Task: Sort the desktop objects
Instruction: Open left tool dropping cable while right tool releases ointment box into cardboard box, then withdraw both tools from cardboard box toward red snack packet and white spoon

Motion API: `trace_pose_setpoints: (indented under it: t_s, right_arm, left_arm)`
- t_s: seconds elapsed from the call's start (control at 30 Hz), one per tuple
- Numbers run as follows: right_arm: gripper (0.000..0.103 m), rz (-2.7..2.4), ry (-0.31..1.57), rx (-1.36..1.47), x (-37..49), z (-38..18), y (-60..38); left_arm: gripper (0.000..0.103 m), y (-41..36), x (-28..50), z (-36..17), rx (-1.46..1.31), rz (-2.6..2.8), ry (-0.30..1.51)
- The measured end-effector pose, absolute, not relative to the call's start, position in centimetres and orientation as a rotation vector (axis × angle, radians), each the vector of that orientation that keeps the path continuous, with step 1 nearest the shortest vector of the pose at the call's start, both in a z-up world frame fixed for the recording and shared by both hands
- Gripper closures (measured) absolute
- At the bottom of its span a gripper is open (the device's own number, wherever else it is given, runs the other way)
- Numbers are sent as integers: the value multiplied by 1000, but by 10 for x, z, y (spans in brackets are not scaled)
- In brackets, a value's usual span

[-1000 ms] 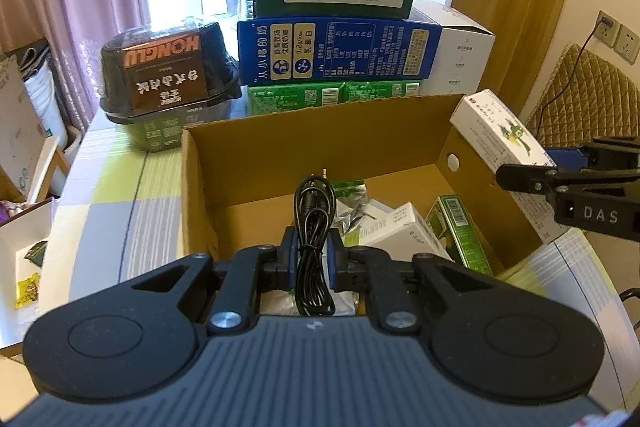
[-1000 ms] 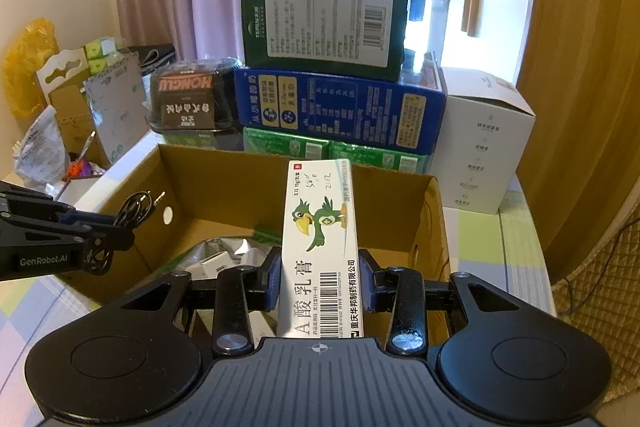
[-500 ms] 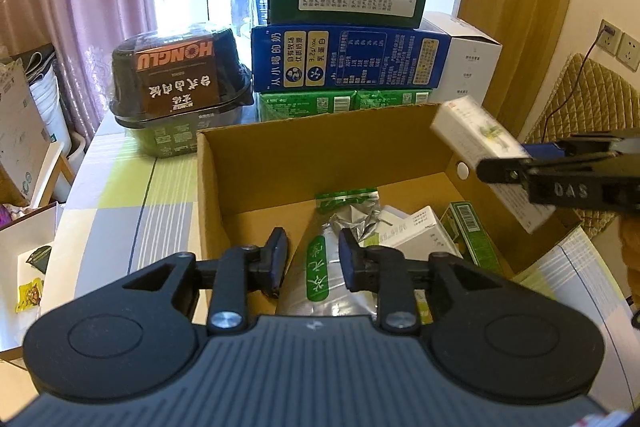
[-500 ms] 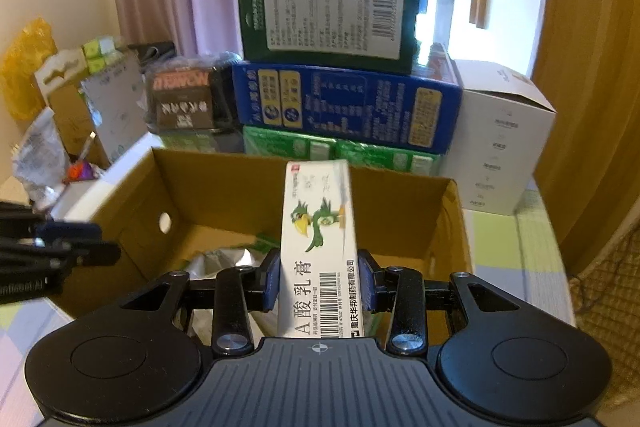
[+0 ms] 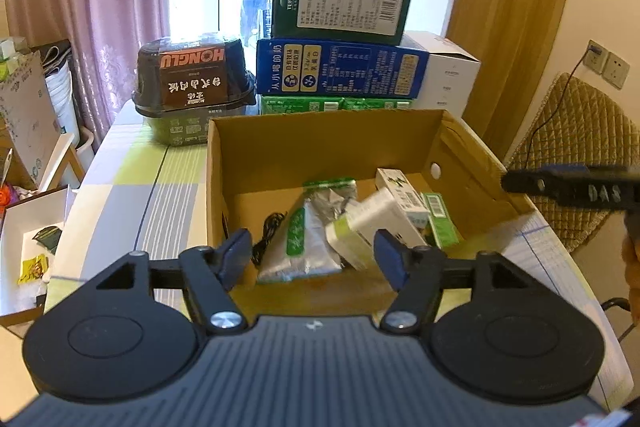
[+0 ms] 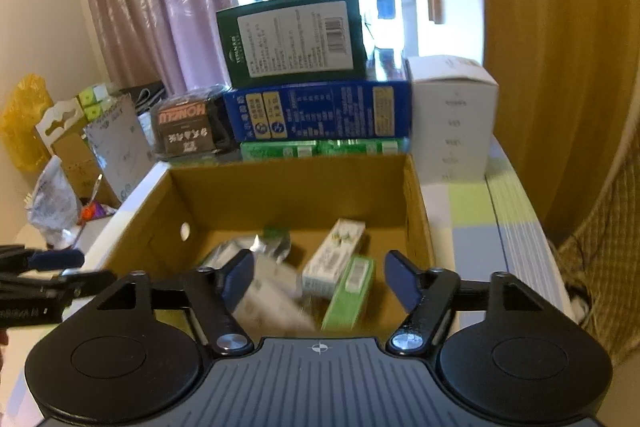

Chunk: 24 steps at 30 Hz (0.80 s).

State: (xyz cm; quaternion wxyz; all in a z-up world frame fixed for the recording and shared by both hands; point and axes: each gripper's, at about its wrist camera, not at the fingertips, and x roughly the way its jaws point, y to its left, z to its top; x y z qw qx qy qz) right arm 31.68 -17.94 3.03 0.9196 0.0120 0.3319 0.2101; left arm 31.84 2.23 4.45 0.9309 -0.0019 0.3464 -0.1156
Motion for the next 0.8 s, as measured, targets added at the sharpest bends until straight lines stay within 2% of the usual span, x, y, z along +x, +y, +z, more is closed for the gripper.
trace_pose_setpoints:
  t_s: [0.1, 0.2, 0.27, 0.43, 0.8]
  right_arm:
    - [23, 429, 712, 46, 284, 28, -188]
    - [17, 428, 737, 76, 251, 26, -195]
    - [12, 432, 750, 94, 231, 25, -200]
    - [6, 443, 773, 122, 188, 25, -209]
    - [2, 446, 808, 118, 130, 20, -219]
  left_arm:
    - [29, 17, 294, 51, 5, -239, 713]
    - [14, 11, 269, 56, 15, -242, 717]
    - [13, 9, 252, 59, 14, -256, 719]
    - [2, 4, 215, 61, 27, -250, 724]
    - [2, 29, 157, 41, -1, -183, 765]
